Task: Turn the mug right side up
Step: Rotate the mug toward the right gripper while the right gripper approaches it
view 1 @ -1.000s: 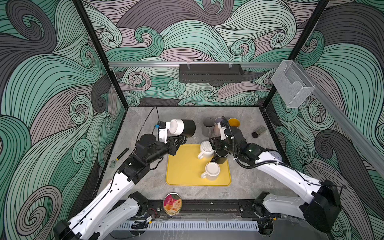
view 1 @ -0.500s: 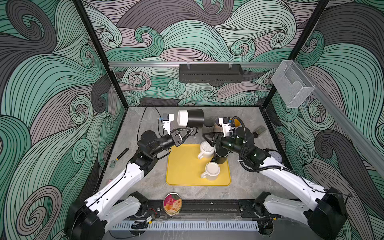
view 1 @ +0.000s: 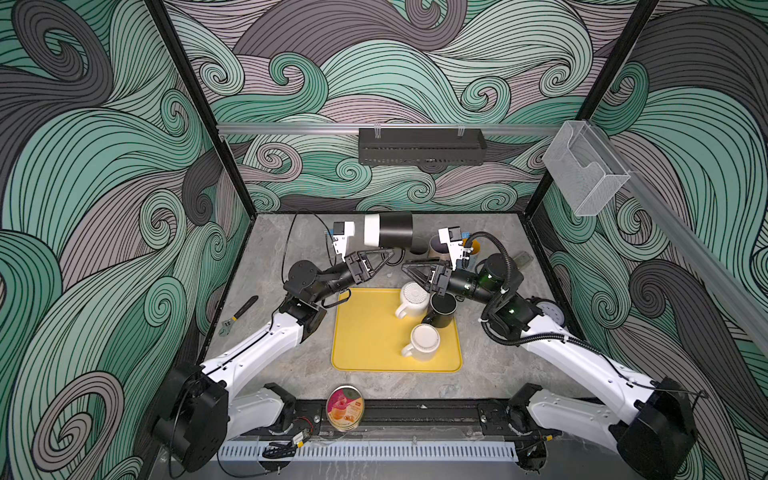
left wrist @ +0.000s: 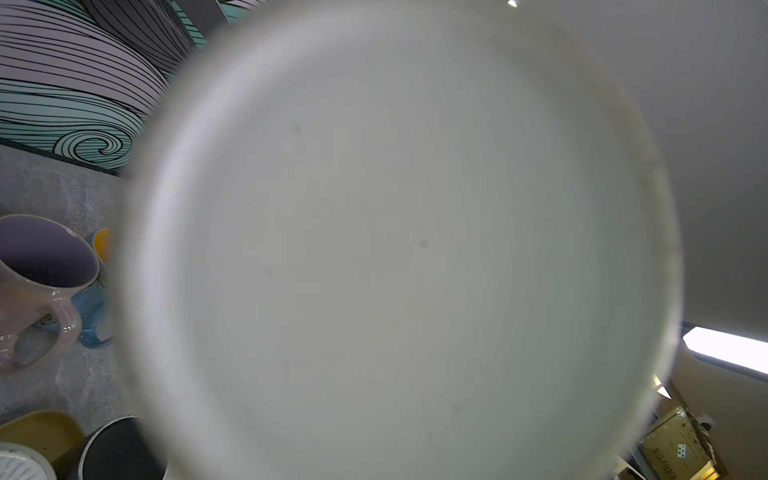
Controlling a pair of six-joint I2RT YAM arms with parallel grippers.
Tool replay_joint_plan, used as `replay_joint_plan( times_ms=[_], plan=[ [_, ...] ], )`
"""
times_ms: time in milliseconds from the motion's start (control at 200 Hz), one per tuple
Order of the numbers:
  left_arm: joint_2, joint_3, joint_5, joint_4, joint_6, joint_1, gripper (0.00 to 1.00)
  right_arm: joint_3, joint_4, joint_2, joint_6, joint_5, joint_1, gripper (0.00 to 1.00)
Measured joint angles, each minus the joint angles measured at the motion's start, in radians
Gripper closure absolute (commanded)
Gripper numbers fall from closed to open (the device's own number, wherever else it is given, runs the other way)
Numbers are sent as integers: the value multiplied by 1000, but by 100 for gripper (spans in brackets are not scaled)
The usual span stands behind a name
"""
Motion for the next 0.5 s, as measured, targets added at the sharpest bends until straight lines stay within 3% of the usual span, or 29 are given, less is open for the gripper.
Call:
replay_joint_plan(
  times_ms=[500],
  plan=[
    [-16, 0, 2, -42, 108, -52, 100, 39, 18, 44, 101, 12, -7, 71]
  ],
)
